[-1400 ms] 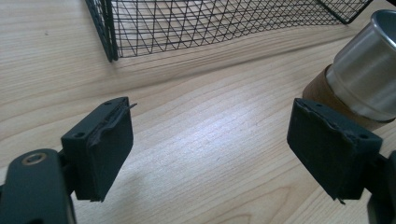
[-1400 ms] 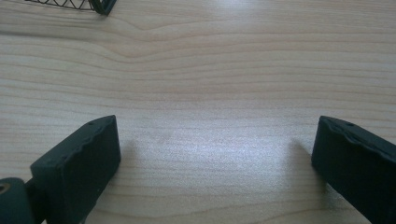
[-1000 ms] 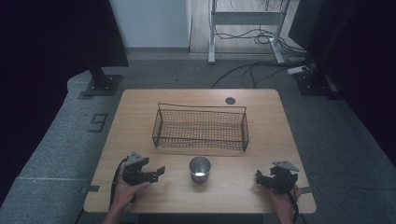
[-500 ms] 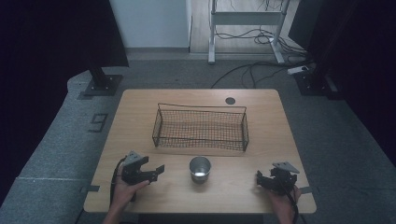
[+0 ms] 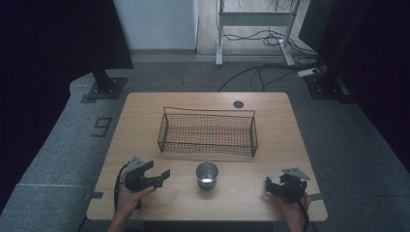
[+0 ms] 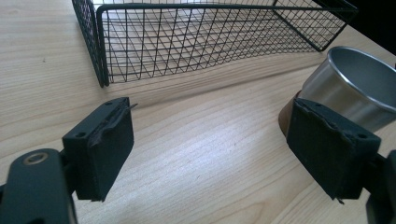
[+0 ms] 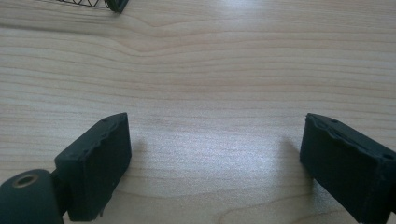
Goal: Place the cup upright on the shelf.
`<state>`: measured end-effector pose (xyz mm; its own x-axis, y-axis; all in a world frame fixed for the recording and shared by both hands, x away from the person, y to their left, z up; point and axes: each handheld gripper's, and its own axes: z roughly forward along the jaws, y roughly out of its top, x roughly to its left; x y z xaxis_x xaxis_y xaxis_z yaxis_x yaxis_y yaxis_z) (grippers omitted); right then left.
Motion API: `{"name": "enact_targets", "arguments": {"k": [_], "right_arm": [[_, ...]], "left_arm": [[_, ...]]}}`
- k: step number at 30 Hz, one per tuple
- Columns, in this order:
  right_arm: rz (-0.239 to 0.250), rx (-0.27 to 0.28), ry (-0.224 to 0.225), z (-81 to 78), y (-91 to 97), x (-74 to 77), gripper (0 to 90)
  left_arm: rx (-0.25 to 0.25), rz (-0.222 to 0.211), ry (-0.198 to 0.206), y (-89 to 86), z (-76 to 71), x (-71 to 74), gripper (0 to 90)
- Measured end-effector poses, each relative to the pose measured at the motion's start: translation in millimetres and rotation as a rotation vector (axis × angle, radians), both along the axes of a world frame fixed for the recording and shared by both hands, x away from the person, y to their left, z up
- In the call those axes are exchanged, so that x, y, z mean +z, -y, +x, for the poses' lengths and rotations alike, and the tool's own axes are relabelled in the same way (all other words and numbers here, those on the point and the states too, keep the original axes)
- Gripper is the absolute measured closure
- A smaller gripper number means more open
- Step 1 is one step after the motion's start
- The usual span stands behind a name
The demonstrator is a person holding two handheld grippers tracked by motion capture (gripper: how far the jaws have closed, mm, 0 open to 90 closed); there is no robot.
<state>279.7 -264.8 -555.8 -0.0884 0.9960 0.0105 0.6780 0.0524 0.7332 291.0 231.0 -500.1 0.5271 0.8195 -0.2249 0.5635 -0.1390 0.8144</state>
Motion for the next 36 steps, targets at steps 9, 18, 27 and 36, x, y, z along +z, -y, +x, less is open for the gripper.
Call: {"name": "enact_targets", "arguments": {"k": [9,18,27,36], "right_arm": [[0.001,0.008,-0.002,0.7,0.6,0.0,8.6],[0.0,-0.001,0.0,1.6,1.0,0.0,8.6],[0.0,-0.007,0.001,1.7,1.1,-0.1,8.8],[0.001,-0.009,0.001,1.6,1.2,0.0,9.2]], "left_arm": [[-0.007,-0.017,0.002,16.1,1.6,10.0,15.5],[-0.062,-0.008,0.021,32.0,2.7,26.0,15.5],[-0.081,-0.002,0.011,48.9,4.6,26.3,15.6],[-0.13,0.02,0.004,70.1,5.3,26.8,15.5]]}}
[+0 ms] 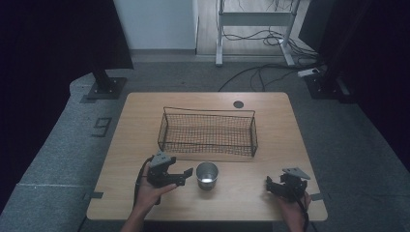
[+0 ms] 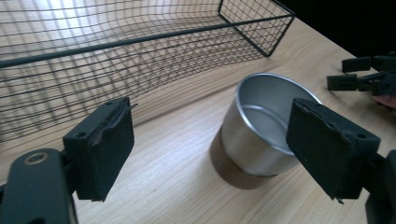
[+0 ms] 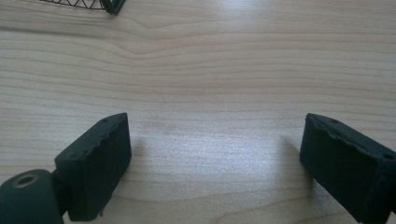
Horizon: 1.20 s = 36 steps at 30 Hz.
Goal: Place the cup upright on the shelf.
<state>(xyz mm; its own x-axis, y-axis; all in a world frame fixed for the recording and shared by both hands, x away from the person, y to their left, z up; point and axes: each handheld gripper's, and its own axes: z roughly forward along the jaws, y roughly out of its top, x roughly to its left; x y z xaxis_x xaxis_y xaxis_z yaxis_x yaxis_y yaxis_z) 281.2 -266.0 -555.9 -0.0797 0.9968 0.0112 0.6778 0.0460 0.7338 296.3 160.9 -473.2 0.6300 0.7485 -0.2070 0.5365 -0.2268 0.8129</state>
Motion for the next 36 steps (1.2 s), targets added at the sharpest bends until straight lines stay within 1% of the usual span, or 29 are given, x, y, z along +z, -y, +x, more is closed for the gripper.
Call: {"name": "enact_targets", "arguments": {"k": [3,9,17,26,31,34,36], "right_arm": [[0.0,-0.001,0.0,0.0,0.0,0.0,9.3],[0.0,-0.003,0.0,-0.1,0.0,0.1,9.5],[0.0,-0.003,0.0,-0.1,0.0,0.1,9.5],[0.0,-0.003,0.0,-0.1,0.1,0.1,9.5],[0.0,-0.003,0.0,-0.1,0.1,0.1,9.5],[0.0,-0.003,0.0,-0.1,0.1,0.1,9.5],[0.0,-0.003,0.0,-0.1,0.1,0.1,9.5]], "left_arm": [[-0.011,0.016,0.003,7.2,0.1,-0.6,15.6],[-0.025,0.012,-0.004,14.9,1.1,-2.4,15.5],[-0.043,0.004,-0.015,20.6,1.9,-2.5,15.5],[-0.056,0.02,-0.017,29.5,2.4,-4.9,15.1],[-0.077,0.03,-0.011,34.9,0.1,-5.7,14.4],[-0.09,0.038,-0.016,39.2,-0.8,-7.0,11.9],[-0.095,0.046,-0.019,42.6,-0.7,-8.5,11.8]]}}
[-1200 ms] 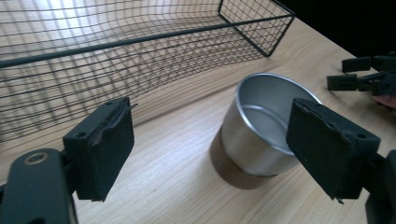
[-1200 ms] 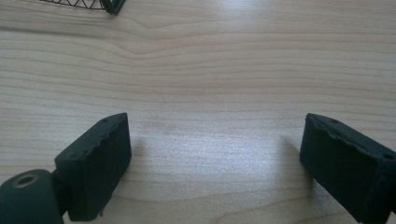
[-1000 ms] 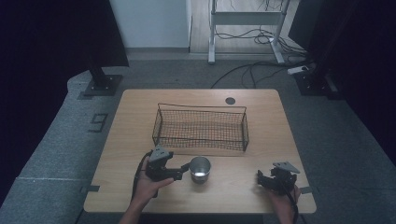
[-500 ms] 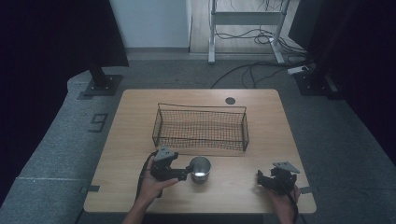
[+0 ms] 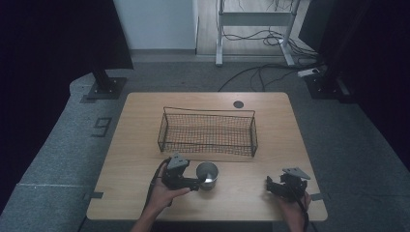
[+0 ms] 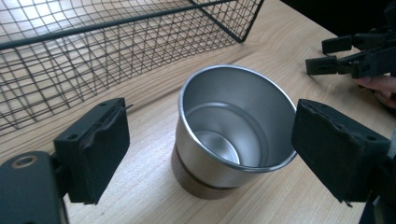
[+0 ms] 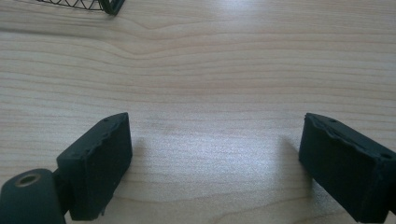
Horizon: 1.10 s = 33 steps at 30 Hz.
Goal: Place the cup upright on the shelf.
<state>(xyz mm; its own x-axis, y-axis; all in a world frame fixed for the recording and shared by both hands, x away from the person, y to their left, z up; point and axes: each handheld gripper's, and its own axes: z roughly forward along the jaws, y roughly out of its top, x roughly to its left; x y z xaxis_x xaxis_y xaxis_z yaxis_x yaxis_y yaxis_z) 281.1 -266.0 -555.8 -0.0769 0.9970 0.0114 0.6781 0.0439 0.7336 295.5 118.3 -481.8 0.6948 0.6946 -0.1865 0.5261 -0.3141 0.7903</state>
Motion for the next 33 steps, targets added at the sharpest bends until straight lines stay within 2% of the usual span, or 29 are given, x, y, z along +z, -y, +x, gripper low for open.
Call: {"name": "enact_targets", "arguments": {"k": [6,9,19,29,33], "right_arm": [[0.0,0.0,0.0,0.0,0.0,0.0,9.5],[0.0,0.0,0.0,0.0,0.0,0.0,9.5],[0.0,0.0,0.0,0.0,0.0,0.0,9.6],[0.0,-0.001,0.001,-0.1,0.0,0.0,9.9],[0.0,-0.001,0.001,-0.1,0.1,0.0,9.9]], "left_arm": [[-0.014,0.018,-0.006,9.0,-0.5,-5.0,9.0],[-0.036,0.053,0.005,15.9,-2.9,-8.0,3.0],[-0.041,0.067,-0.003,25.8,0.3,-14.0,0.5],[-0.044,0.12,-0.006,42.7,2.3,-25.6,3.7],[-0.017,0.127,0.023,43.5,1.7,-25.9,12.6]]}}
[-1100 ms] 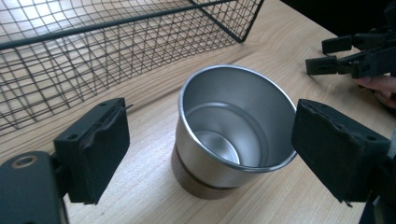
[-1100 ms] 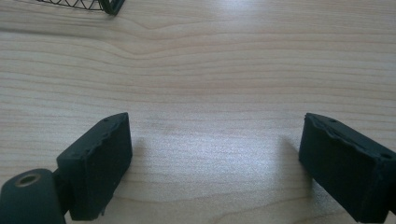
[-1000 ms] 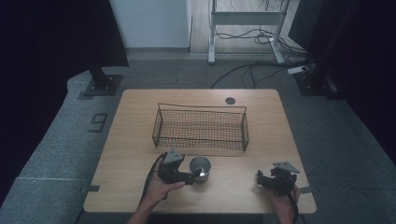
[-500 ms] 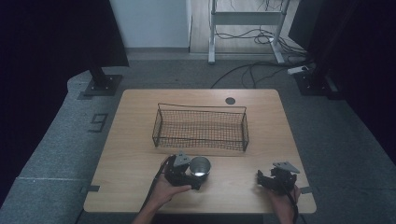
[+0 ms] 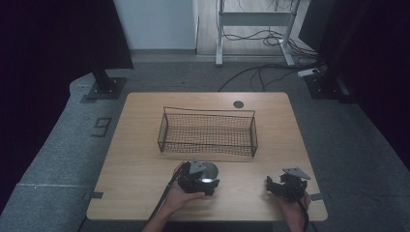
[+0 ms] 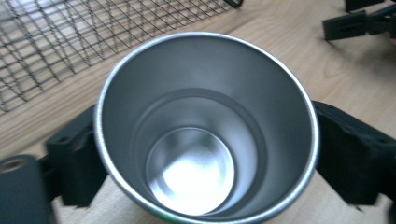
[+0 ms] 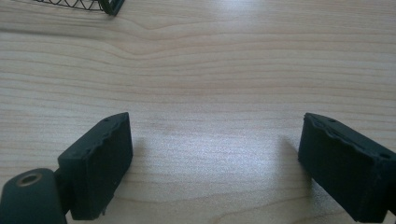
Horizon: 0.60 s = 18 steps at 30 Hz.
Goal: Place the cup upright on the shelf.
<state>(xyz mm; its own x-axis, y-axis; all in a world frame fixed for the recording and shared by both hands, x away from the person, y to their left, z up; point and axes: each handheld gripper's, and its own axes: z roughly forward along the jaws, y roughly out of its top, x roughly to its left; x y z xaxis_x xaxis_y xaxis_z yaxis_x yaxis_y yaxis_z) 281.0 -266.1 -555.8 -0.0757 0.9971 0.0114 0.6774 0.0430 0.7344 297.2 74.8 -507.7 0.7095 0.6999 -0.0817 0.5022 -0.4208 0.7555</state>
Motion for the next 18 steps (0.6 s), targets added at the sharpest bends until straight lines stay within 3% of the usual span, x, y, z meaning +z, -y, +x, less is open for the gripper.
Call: {"name": "enact_targets", "arguments": {"k": [8,11,18], "right_arm": [[0.0,0.0,0.001,-0.1,-0.1,0.0,10.2],[0.0,0.001,0.001,-0.1,-0.1,0.0,10.2],[0.001,0.001,0.001,-0.1,-0.1,0.1,10.3]], "left_arm": [[-0.002,0.0,0.019,-0.5,-1.2,-0.3,15.0],[-0.01,-0.019,0.006,-2.0,-0.9,1.0,15.5],[0.007,-0.051,0.023,-7.7,-1.9,7.4,15.6]]}}
